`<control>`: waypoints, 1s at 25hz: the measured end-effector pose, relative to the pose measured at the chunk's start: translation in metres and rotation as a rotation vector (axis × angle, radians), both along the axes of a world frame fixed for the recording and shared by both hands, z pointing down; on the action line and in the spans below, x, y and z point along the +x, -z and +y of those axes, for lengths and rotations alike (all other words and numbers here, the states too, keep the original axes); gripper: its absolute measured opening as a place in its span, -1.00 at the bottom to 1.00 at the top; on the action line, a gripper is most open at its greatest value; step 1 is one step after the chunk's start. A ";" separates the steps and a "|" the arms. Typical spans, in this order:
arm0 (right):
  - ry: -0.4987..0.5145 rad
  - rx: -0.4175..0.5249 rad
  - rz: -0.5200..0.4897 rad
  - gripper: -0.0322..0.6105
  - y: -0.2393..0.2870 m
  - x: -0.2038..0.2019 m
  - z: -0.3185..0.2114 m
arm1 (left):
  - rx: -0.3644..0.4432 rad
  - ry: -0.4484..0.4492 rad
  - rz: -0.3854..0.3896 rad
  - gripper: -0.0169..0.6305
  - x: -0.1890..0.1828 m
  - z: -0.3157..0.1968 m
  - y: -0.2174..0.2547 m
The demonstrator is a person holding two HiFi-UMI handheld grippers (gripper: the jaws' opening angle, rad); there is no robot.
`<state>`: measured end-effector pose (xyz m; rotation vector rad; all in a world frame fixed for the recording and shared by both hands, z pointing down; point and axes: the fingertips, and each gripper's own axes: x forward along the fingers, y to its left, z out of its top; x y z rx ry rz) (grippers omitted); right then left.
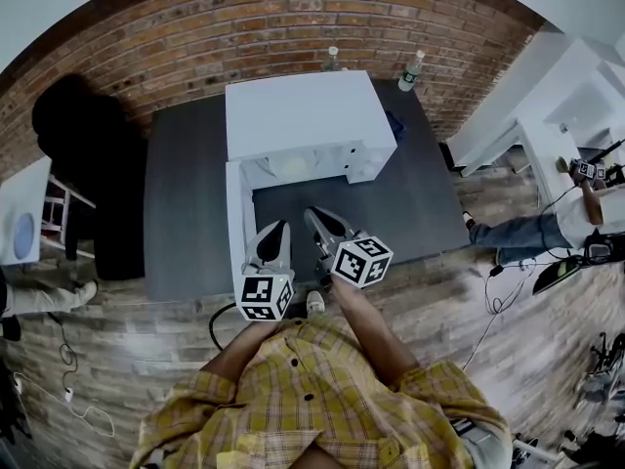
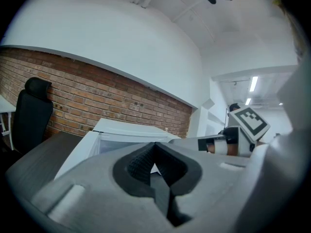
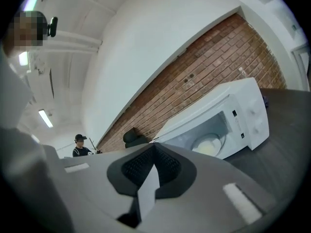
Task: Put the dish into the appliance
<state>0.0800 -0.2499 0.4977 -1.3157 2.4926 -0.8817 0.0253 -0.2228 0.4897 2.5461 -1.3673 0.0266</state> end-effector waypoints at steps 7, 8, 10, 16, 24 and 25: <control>-0.027 0.116 0.203 -0.90 0.016 -0.001 0.009 | 0.001 -0.003 0.002 -0.95 -0.001 0.001 0.000; -0.030 0.127 0.212 -0.90 0.017 -0.001 0.010 | 0.001 -0.003 0.003 -0.95 -0.001 0.001 -0.001; -0.033 0.148 0.223 -0.90 0.020 -0.001 0.013 | -0.001 -0.002 0.005 -0.95 -0.002 0.002 -0.001; -0.047 0.213 0.295 -0.90 0.025 -0.002 0.020 | 0.006 -0.007 0.003 -0.95 -0.001 0.001 0.000; -0.059 0.232 0.316 -0.90 0.023 -0.002 0.024 | 0.004 -0.010 0.000 -0.96 0.001 0.003 0.000; -0.060 0.229 0.311 -0.90 0.023 -0.002 0.024 | 0.006 -0.012 -0.001 -0.96 0.001 0.003 0.000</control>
